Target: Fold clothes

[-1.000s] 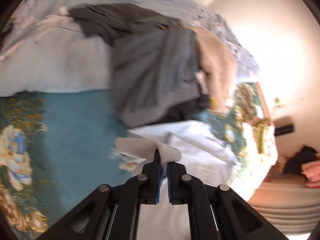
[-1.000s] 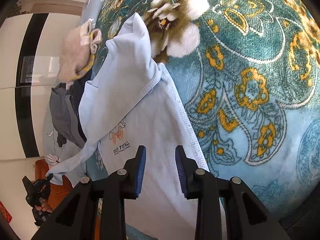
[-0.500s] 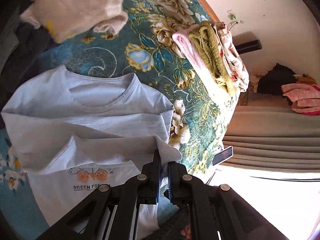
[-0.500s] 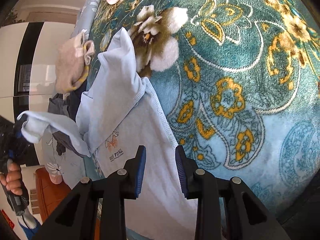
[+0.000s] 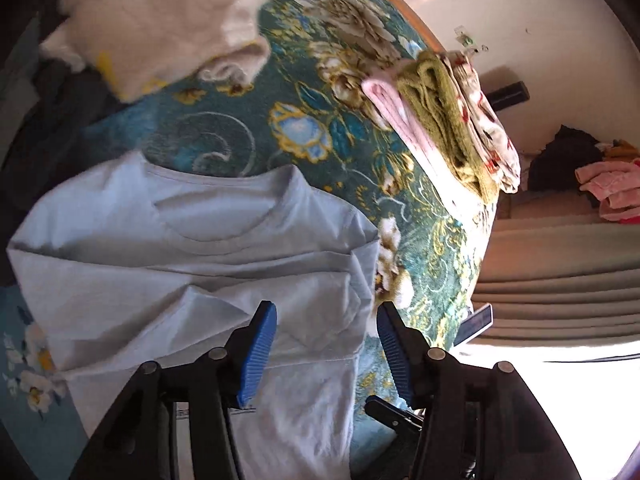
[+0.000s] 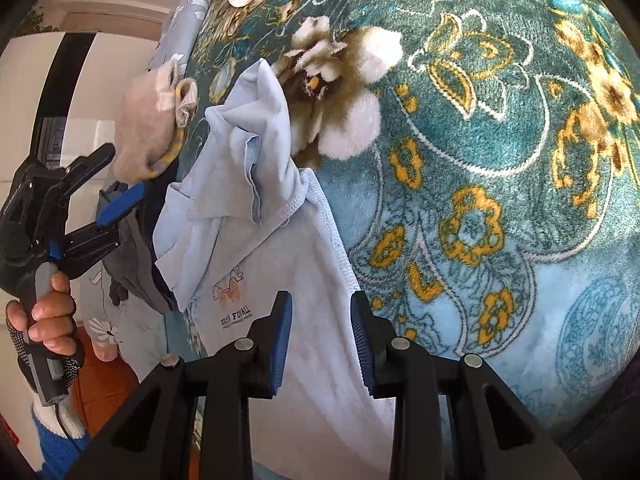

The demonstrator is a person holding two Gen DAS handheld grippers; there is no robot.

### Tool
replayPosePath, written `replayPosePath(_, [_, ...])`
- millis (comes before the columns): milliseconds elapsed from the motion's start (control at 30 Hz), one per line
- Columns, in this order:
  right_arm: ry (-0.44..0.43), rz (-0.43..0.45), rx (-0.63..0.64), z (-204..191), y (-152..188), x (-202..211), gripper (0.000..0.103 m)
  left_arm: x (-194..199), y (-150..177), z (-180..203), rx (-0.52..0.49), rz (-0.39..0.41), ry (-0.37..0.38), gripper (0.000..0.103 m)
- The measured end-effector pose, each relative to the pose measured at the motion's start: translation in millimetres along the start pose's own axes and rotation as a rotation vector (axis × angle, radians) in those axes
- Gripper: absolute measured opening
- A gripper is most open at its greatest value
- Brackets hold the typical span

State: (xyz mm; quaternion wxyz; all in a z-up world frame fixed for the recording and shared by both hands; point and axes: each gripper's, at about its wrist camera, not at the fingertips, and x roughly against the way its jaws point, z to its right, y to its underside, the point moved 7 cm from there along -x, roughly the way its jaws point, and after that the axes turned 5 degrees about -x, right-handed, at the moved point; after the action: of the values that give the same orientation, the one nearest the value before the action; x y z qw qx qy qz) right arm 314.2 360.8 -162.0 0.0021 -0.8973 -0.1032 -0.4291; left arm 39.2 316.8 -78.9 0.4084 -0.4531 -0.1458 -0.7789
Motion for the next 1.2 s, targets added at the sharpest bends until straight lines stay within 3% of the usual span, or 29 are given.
replayPosePath(167, [-0.053,-0.007,0.029,-31.5,-14.6,-12.0,0.031,37.7,32.5,-116.1,0.309,0.12,-0.026,0.057])
replayPosePath(233, [-0.075,-0.006,0.029,-44.9,-25.1,-19.5,0.031,42.0,57.3,-157.8,0.476,0.143,0.021,0.057])
replayPosePath(433, [-0.053,-0.042,0.007,-66.2,-48.7,-51.9,0.031,39.5,101.0,-218.2,0.763,0.224,0.154,0.057])
replayPosePath(600, [0.027,-0.038,-0.038,-58.0,-60.1,-68.2,0.031,25.2,104.2,-224.6,0.824,0.224,0.204,0.055])
replayPosePath(867, [0.042,-0.029,-0.069,-63.2,-59.9,-79.4,0.031,18.2,96.3,-221.0,0.844,0.238,0.233,0.054])
replayPosePath(933, [0.058,-0.04,-0.036,-70.1,-58.3,-80.9,0.004,19.2,95.4,-222.0,0.848,0.243,0.242,0.054])
replayPosePath(1000, [0.068,-0.046,0.013,-80.9,-58.3,-79.4,0.004,20.2,94.9,-222.8,0.85,0.249,0.25,0.054])
replayPosePath(1100, [-0.003,-0.013,0.143,-121.8,-66.3,-56.0,0.004,20.0,95.1,-222.0,0.848,0.253,0.262,0.054])
replayPosePath(1200, [-0.14,0.054,0.301,-174.6,-70.2,-10.2,0.003,20.0,96.3,-222.8,0.844,0.253,0.267,0.054])
